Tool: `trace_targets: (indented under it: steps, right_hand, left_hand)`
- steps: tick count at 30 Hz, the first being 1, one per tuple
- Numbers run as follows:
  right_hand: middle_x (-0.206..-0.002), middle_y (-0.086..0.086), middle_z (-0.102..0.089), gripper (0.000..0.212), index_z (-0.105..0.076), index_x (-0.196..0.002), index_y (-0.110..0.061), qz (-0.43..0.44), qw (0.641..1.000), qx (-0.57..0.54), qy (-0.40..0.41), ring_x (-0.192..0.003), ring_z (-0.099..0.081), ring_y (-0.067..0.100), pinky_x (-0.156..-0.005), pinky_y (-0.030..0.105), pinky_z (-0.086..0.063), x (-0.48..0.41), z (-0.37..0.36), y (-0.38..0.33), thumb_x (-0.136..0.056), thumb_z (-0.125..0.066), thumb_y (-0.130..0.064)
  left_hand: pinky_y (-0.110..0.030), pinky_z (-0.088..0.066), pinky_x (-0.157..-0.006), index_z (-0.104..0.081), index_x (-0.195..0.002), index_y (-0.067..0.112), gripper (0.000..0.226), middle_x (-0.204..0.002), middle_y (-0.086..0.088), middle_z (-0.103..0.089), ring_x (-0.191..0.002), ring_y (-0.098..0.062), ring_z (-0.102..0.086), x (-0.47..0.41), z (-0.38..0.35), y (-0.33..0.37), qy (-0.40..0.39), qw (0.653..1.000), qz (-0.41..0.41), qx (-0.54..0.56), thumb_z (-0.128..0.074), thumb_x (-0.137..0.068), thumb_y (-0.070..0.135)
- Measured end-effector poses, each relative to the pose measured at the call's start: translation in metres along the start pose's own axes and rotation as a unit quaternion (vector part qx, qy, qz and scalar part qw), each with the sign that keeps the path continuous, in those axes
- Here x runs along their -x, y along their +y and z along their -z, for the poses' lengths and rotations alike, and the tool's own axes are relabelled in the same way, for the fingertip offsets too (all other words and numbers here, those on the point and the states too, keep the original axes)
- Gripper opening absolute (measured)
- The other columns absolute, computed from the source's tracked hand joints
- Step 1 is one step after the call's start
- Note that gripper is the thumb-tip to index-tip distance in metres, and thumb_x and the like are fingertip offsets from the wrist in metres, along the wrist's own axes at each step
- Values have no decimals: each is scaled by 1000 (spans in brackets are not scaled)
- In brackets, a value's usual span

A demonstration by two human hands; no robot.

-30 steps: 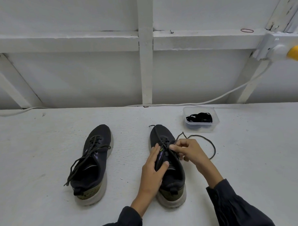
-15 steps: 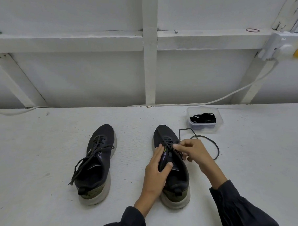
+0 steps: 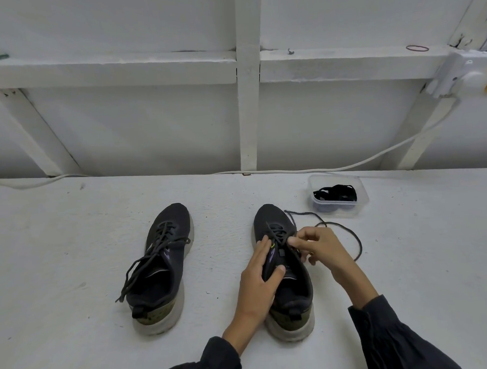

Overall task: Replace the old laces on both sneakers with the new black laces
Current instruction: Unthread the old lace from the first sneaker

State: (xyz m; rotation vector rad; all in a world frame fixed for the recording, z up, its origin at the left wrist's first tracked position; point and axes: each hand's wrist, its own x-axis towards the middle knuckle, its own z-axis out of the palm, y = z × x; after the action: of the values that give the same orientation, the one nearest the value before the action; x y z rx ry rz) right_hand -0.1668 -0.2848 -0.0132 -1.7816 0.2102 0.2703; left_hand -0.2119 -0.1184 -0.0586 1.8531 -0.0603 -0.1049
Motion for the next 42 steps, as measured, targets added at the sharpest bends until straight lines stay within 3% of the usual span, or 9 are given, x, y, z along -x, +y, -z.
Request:
trace_targets:
  steps: [5,13,20,23,27,33,36,39,42]
  right_hand:
    - [-76,6,-70,14,-54,-88,-5,18,980,-142,137,-49,-58,18,-39,22,-39,-5,-6,7,-100,-53,-12]
    - [-60,-3,-59,20,-67,-78,-6,18,1000,-10,15,-48,-48,10,-43,20,-33,2,-7,7,-84,-77,-23]
    - [-70,11,-68,17,-52,-87,-8,24,982,-141,121,-46,-53,18,-40,22,-37,-6,-8,13,-100,-54,-18]
    - [-74,10,-70,35,-55,-85,-3,29,988,-40,147,-50,-55,17,-45,27,-40,-5,-2,22,-96,-60,-36]
    - [-59,5,-63,59,-57,-67,-3,10,982,134,132,-48,-59,15,-50,29,-46,9,3,33,-84,-63,-59]
    - [-90,-6,-68,31,-70,-87,-21,81,990,10,117,-86,-64,7,-76,23,-50,30,-28,35,-90,-62,-51]
    - [-74,8,-58,40,-64,-79,-9,138,987,-22,76,-71,-56,13,-68,30,-44,32,-35,24,-93,-59,-46]
    - [-109,0,-65,53,-67,-106,-16,100,992,-4,76,-107,-58,9,-99,33,-46,28,-41,29,-81,-59,-62]
    - [-152,-7,-42,63,-53,-139,-27,55,996,-14,69,-142,-34,9,-120,39,-25,27,-47,33,-85,-57,-59]
  left_hand:
    - [-22,-25,-118,-37,-149,24,61,-155,16,-32,-141,6,-27,0,-1,-1,-2,1000,2,5,-63,-93,15]
    - [-27,-27,-119,-38,-148,25,61,-154,14,-35,-141,2,-30,1,-1,-1,4,1000,5,19,-63,-93,15]
    - [-28,-27,-119,-40,-148,23,60,-154,13,-35,-141,1,-30,0,-1,-3,5,1000,6,28,-63,-93,14]
    - [-23,-27,-118,-41,-147,25,59,-152,17,-36,-139,5,-31,0,-1,-2,1,1000,0,31,-65,-92,26]
    - [-11,-32,-107,-56,-131,32,39,-139,21,-50,-129,11,-42,-4,3,4,15,997,2,82,-60,-93,42]
    - [-18,-44,-85,-69,-92,30,11,-104,7,-65,-100,-3,-59,-33,21,7,40,999,-25,-19,-64,-93,20]
    - [-16,-41,-80,-67,-85,28,7,-98,7,-64,-97,-7,-58,-46,27,12,6,994,-36,-103,-69,-89,22]
    - [-24,-44,-81,-64,-84,26,7,-96,9,-61,-96,-8,-54,-51,29,16,-10,981,-73,-178,-64,-91,26]
    - [-28,-44,-80,-59,-93,22,12,-97,9,-58,-93,-8,-49,-53,28,16,-17,961,-103,-256,-52,-97,32]
